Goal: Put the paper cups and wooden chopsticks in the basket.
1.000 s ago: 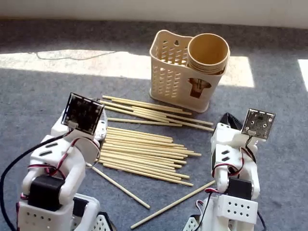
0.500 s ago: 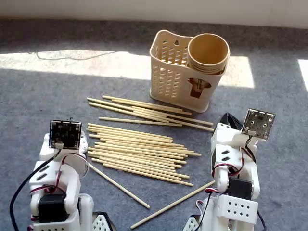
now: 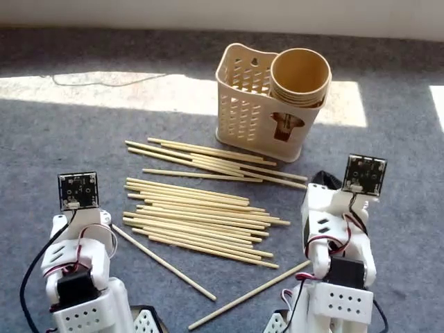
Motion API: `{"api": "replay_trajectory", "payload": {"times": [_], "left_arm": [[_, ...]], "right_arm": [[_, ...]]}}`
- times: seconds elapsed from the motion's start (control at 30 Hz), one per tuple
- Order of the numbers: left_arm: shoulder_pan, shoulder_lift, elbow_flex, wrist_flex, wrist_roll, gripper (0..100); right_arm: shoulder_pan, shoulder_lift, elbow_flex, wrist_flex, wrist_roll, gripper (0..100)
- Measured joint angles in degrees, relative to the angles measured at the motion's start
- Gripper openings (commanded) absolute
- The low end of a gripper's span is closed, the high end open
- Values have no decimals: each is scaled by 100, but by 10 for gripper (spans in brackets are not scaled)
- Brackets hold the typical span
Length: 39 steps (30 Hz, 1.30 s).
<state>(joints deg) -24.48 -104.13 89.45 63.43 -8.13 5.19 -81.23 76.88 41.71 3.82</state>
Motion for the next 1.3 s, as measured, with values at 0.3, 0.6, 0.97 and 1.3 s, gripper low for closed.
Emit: {"api": "replay_trajectory", "payload": {"times": [0.3,0.6,0.97,1.3], "left_arm": [[-9,35,176,0,0,11],[-9,35,185,0,0,11],[-9,35,185,0,0,11],[-9,35,185,0,0,11]], "right_arm": [[-1160,0,-1503,2119,651,9],[-1407,-26,-1723,3314,1020,97],[-1160,2075,-1644,3780,185,103],[-1152,3165,-1635,3771,-158,106]]}}
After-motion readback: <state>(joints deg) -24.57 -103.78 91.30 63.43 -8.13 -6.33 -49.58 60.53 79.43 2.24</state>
